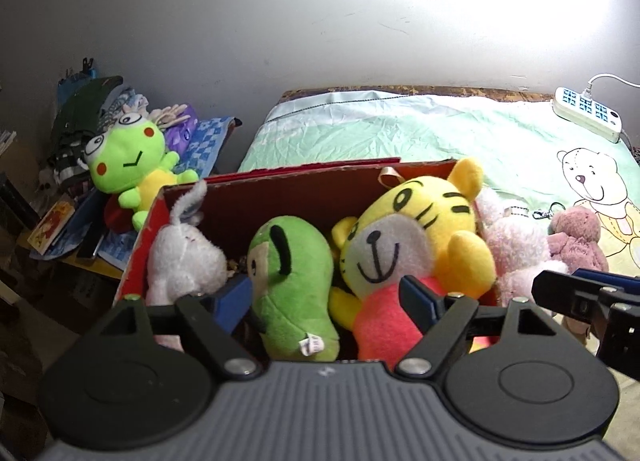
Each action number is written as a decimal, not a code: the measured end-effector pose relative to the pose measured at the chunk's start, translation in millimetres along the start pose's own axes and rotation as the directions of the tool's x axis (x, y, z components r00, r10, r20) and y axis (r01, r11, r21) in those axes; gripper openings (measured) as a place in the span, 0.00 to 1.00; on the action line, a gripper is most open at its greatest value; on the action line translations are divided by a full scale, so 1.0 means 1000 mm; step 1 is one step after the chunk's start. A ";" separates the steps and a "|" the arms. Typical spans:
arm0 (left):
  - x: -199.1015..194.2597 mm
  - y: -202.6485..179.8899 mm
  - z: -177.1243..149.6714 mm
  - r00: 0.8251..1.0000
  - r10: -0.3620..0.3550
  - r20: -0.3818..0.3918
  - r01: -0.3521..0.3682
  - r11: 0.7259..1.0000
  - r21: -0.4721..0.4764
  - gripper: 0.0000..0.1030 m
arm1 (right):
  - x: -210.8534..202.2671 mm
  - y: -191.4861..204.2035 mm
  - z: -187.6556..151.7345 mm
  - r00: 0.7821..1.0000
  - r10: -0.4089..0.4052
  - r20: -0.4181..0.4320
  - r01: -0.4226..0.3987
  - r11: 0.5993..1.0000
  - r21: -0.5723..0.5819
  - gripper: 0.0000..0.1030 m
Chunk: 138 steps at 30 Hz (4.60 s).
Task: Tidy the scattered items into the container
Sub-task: 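Withdraw the right tool from the box toward the plushes on the bed, then close the right tool fingers on the pink-brown teddy bear, then lift the pink-brown teddy bear off the bed with the right tool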
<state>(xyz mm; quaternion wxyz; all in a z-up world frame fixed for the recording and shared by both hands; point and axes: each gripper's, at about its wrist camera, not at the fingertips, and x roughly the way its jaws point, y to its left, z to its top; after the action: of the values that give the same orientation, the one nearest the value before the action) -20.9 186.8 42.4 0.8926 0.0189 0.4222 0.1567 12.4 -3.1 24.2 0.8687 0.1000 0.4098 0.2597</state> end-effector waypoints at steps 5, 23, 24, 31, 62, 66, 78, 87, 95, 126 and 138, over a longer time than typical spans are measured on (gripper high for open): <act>-0.004 -0.030 0.002 1.000 -0.006 0.001 0.006 1.000 0.009 0.79 | -0.008 -0.029 0.002 1.000 -0.011 -0.007 0.011 1.000 0.019 0.36; -0.014 -0.148 0.008 0.986 -0.165 0.000 0.164 0.980 0.115 0.77 | -0.042 -0.130 0.000 0.988 -0.154 -0.026 0.156 0.979 0.129 0.37; -0.013 -0.155 0.005 0.984 -0.180 -0.003 0.179 0.976 0.125 0.77 | -0.041 -0.136 -0.001 0.987 -0.160 -0.034 0.163 0.977 0.139 0.37; 0.010 -0.177 -0.025 0.953 -0.288 -0.092 0.298 0.946 0.130 0.68 | -0.030 -0.167 -0.009 0.984 -0.152 -0.092 0.168 0.963 0.212 0.39; 0.078 -0.191 -0.055 0.880 -0.444 -0.168 0.474 0.850 0.232 0.73 | 0.079 -0.179 0.000 0.971 0.025 -0.237 0.031 0.973 0.229 0.36; 0.075 -0.188 -0.052 0.873 -0.458 -0.170 0.486 0.847 0.214 0.73 | 0.079 -0.187 -0.001 0.969 0.037 -0.244 0.026 0.967 0.252 0.27; 0.051 -0.192 -0.052 0.828 -0.536 -0.165 0.560 0.801 0.212 0.73 | 0.027 -0.214 -0.021 0.968 -0.008 -0.251 0.069 0.969 0.236 0.25; 0.054 -0.211 -0.057 0.802 -0.560 -0.207 0.597 0.766 0.240 0.73 | 0.000 -0.236 -0.039 0.976 -0.003 -0.219 0.078 0.939 0.336 0.33; 0.080 -0.221 -0.051 0.804 -0.544 -0.240 0.591 0.774 0.229 0.65 | 0.010 -0.240 -0.021 0.987 -0.046 -0.156 0.093 0.948 0.305 0.52; 0.064 -0.246 -0.069 0.776 -0.574 -0.262 0.630 0.717 0.298 0.45 | 0.023 -0.240 -0.026 0.977 0.002 -0.215 0.061 0.956 0.288 0.53; 0.018 -0.234 -0.073 0.785 -0.592 -0.184 0.613 0.700 0.366 0.44 | -0.018 -0.225 -0.029 0.989 0.024 -0.149 0.021 0.955 0.296 0.53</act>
<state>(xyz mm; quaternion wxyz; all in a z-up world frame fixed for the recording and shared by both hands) -4.1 -37.0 -56.9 0.8590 0.0609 0.4509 -0.2348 64.0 -203.5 -69.7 0.8100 0.2097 0.5087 0.2028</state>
